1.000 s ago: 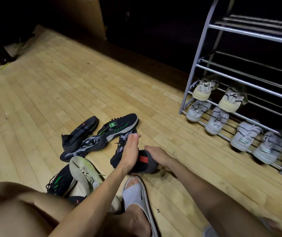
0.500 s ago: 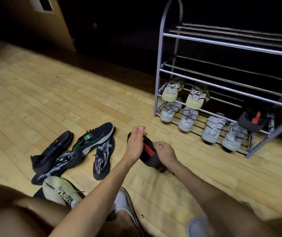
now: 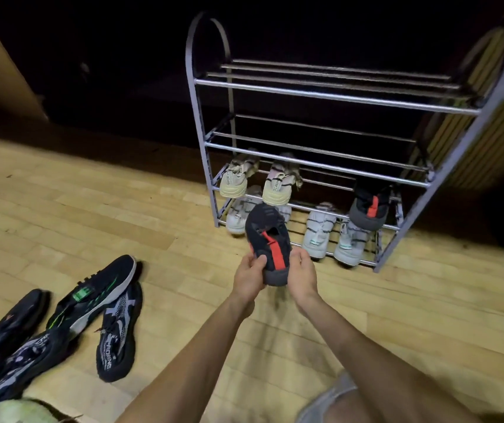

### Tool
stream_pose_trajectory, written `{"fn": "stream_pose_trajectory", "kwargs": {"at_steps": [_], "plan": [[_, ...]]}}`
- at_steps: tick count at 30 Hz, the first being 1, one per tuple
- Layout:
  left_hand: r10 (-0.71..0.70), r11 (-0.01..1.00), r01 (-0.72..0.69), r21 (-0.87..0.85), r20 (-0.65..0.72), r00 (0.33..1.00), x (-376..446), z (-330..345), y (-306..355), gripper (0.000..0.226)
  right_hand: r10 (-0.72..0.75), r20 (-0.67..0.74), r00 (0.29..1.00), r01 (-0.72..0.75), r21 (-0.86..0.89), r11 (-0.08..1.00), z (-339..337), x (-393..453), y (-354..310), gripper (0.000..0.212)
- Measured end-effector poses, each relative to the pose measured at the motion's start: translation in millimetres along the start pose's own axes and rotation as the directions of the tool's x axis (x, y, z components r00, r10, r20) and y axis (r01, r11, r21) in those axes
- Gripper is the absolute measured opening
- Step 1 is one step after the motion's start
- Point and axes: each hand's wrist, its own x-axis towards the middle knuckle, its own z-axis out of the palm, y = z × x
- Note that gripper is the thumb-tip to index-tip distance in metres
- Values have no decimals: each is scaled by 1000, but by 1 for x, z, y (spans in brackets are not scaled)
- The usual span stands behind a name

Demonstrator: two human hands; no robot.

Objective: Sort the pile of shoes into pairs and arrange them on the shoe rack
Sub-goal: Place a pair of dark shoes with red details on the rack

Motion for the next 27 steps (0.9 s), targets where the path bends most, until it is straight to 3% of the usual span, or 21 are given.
{"fn": "stream_pose_trajectory", "kwargs": {"at_steps": [6, 10, 15, 24, 27], "plan": [[75, 993, -77, -88, -26, 997, 3, 40, -11, 27, -60, -7, 998, 60, 39, 997, -35, 10, 0, 22], [73, 985, -90, -149, -115, 991, -8, 57, -33, 33, -64, 27, 998, 64, 5, 998, -54, 8, 7, 29], [145, 983, -166, -73, -229, 962, -22, 67, -43, 35, -76, 57, 996, 75, 20, 997, -64, 1, 11, 25], [271, 961, -275, -14, -142, 952, -23, 61, -18, 46, -72, 2, 997, 72, 135, 988, -56, -4, 4, 27], [314, 949, -316, -1, -110, 943, -26, 63, -12, 48, -63, -18, 998, 65, 97, 993, -58, -3, 1, 27]]}}
